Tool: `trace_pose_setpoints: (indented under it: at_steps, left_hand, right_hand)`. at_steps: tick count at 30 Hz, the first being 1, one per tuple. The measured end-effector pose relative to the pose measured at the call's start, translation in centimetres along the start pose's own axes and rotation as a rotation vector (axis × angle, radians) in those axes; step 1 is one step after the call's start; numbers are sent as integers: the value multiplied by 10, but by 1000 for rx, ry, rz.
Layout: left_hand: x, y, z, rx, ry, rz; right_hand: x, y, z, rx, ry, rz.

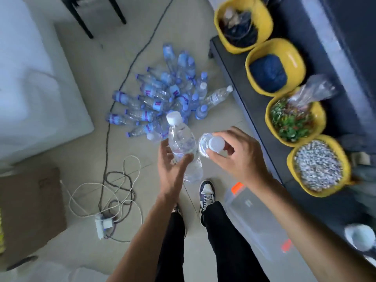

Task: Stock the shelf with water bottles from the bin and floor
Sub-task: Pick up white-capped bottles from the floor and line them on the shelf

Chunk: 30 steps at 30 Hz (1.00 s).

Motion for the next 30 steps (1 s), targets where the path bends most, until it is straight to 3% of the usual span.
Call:
trace_pose_setpoints:
  at_steps: [6, 10, 17, 30]
  left_hand:
    - [30, -113, 174, 159, -7, -210]
    - [61, -172, 256, 240, 9, -355]
    - [144, -237, 360, 413, 45, -564]
    - [292, -246, 507, 592, 135, -733]
  right_hand:
    - [-184, 27, -114, -19, 79, 240]
    - [-278, 26, -153, 31, 93, 409]
    - [-411, 36, -180, 53, 266, 623]
    - [-597, 87, -156, -13, -30, 794]
Point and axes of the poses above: each hand's wrist, its own y-axis towards the middle knuckle, its own x-axis out of the palm, z = x × y, the point moved 8 cm from there along y, towards the middle knuckle, and after that the axes turned 12 degrees about -x, right-handed, at the moved point
